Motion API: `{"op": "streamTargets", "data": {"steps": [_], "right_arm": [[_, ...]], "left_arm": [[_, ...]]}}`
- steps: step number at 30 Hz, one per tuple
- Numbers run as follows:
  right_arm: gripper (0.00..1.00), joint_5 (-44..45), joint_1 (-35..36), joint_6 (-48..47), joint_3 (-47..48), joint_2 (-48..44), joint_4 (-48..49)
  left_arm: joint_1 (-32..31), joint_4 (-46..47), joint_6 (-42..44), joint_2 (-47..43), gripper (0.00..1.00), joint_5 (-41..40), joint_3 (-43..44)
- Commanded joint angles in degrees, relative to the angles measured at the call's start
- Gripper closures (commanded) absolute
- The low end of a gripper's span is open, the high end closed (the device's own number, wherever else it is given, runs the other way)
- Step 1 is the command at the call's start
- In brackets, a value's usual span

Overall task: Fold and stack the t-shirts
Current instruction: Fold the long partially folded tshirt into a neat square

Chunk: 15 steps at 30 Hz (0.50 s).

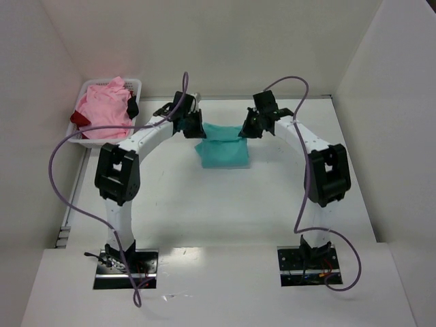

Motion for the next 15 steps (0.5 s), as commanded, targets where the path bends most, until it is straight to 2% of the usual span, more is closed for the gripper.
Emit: {"op": "streamTargets", "data": {"steps": [1, 4, 7, 11, 15], "right_arm": [[1.0, 0.32, -2.73, -1.12, 8.63, 5.57, 1.65], [0.99, -0.38, -4.14, -1.13, 13.03, 10.32, 0.85], [0.96, -2.14, -4.15, -1.13, 14.71, 13.75, 1.38], [0.96, -3.64, -4.15, -2.17, 17.34, 17.88, 3.39], [0.96, -4.33, -4.67, -2.18, 21.99, 21.84, 3.4]], "left_arm": [[3.49, 1.03, 3.41, 4.9, 1.0, 7.05, 7.07], [5.6, 1.66, 4.54, 10.35, 0.96, 12.68, 13.56], [6.31, 1.66, 6.04, 15.45, 0.9, 14.2, 19.62], [6.31, 2.18, 6.04, 20.63, 0.9, 14.2, 22.98], [6.31, 3.41, 4.9, 22.23, 0.92, 13.68, 22.99]]}}
